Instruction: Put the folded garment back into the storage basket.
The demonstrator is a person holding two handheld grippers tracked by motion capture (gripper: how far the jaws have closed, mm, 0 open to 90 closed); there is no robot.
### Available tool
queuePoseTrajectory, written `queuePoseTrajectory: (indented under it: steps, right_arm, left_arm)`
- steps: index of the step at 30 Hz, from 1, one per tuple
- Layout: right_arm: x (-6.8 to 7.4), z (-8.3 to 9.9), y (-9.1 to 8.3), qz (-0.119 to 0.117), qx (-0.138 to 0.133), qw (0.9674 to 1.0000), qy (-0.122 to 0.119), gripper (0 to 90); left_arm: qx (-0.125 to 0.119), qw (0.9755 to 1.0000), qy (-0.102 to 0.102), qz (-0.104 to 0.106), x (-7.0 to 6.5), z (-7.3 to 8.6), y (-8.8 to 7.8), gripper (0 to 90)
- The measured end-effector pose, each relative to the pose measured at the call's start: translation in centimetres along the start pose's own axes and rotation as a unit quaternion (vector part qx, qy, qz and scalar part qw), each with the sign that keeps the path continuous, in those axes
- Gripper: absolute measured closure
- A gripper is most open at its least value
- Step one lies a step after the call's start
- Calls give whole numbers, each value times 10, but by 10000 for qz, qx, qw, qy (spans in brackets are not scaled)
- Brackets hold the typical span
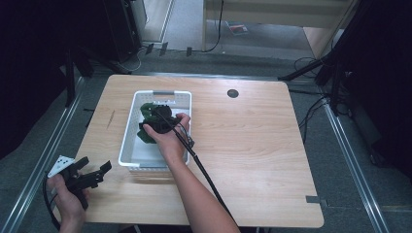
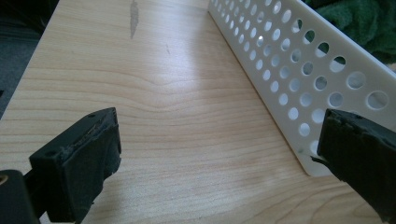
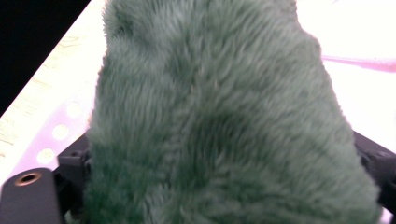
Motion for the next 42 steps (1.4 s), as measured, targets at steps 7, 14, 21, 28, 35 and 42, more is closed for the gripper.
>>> queuePoseTrajectory:
  steps: [7,14,21,28,35,42]
  right_arm:
    - [0,0,0,-38,47,10000,-9,6]
    - [0,-2,-3,-108,70,9999,23,0]
    - [0,-3,-12,-106,-41,9999,-22,0]
    - [-4,-8,-34,-158,-248,9996,-45,0]
    - [-17,-10,-56,-165,-426,9990,-31,0]
    - [-37,-10,-70,-104,-558,9983,90,0]
  left_arm:
    - [-8,10000,5,-5,0,0,0,6]
    - [-5,10000,-5,0,0,0,0,5]
    - [-12,10000,-1,-5,0,0,0,5]
    - [1,10000,9,-19,0,0,0,6]
    - [10,10000,15,-22,-1,0,1,6]
    - [17,10000,25,-29,-1,0,1,5]
Point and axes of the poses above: each handheld gripper's, and its own axes: y roughly forward along the jaws, z roughly out of its underside, x roughly to its left, the point moved 1 cm from there along y, roughly forward along the jaws, and after that the axes turned 8 degrees about x, right-handed, at the moved point
